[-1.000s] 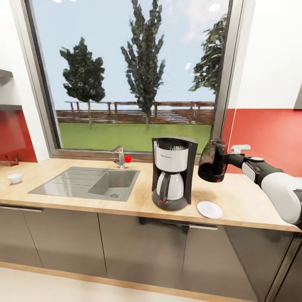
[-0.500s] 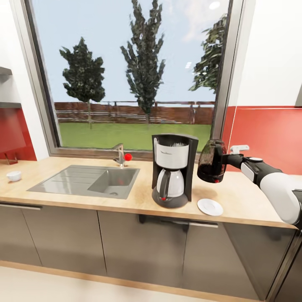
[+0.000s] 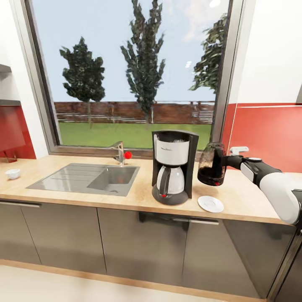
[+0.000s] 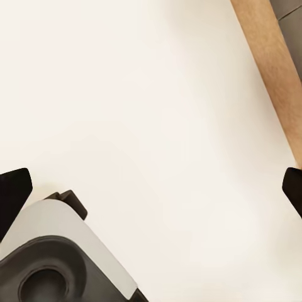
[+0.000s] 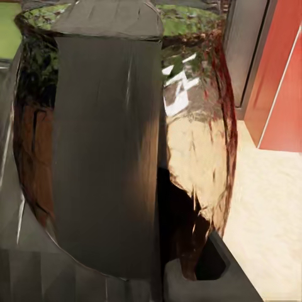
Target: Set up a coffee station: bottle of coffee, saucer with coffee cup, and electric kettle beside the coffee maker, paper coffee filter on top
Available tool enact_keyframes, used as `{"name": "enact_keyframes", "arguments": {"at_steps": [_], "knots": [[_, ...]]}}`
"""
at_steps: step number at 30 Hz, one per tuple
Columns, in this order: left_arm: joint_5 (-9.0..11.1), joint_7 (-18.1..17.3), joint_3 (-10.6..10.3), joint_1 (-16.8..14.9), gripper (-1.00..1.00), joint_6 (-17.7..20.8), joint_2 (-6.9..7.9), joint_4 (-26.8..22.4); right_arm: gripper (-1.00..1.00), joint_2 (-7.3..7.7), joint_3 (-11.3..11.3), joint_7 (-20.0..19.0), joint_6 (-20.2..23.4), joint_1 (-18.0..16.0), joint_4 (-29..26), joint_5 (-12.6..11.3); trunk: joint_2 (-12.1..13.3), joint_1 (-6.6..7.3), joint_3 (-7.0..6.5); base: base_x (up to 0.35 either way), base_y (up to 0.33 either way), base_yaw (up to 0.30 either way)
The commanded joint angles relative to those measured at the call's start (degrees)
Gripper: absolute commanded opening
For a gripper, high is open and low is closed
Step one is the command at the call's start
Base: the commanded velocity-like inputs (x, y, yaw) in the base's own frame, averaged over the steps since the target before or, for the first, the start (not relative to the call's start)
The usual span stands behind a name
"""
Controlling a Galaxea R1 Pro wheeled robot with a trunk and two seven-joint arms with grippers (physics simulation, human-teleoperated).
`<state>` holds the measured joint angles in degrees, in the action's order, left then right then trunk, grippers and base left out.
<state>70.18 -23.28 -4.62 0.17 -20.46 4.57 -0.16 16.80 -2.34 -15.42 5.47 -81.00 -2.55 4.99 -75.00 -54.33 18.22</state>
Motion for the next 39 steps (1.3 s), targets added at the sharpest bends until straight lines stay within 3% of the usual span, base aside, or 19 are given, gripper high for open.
{"name": "enact_keyframes", "arguments": {"at_steps": [1,22,24,26,30,39], "knots": [[0.57,-0.22,-0.48,0.0,1.0,-0.11,-0.03,-0.01,-1.0,0.0,-0.66,-0.09,0.32,-0.03,-0.18,0.37,-0.45,-0.23,0.24,0.0,0.0,0.0],[-0.27,0.6,-0.93,0.0,1.0,-1.41,-1.16,-0.09,-1.0,-0.99,-0.64,0.98,0.11,-0.03,-0.18,0.43,-1.26,-0.67,0.59,0.05,0.026,0.0],[-0.3,0.62,-0.98,0.0,1.0,-1.48,-1.21,-0.1,-1.0,-0.98,-0.64,1.09,0.02,-0.03,-0.18,0.45,-2.06,-1.11,0.95,0.0,0.0,0.0],[-0.31,0.68,-0.94,0.0,1.0,-1.44,-1.23,-0.1,-1.0,-1.06,-0.64,1.54,-0.2,-0.03,-0.18,1.95,-2.86,-1.55,1.31,0.0,0.0,0.0],[-0.39,2.61,-1.0,0.0,1.0,-1.43,-1.23,-0.1,-1.0,-0.87,-0.64,2.24,-0.35,-0.03,-0.18,2.28,-4.46,-2.42,2.03,0.0,0.0,0.0],[-0.4,2.84,-1.01,0.0,1.0,-1.43,-1.31,-0.1,-1.0,-0.77,-0.64,2.37,-0.54,-0.03,-0.18,2.3,-8.07,-4.4,3.65,0.0,0.0,0.0]]}}
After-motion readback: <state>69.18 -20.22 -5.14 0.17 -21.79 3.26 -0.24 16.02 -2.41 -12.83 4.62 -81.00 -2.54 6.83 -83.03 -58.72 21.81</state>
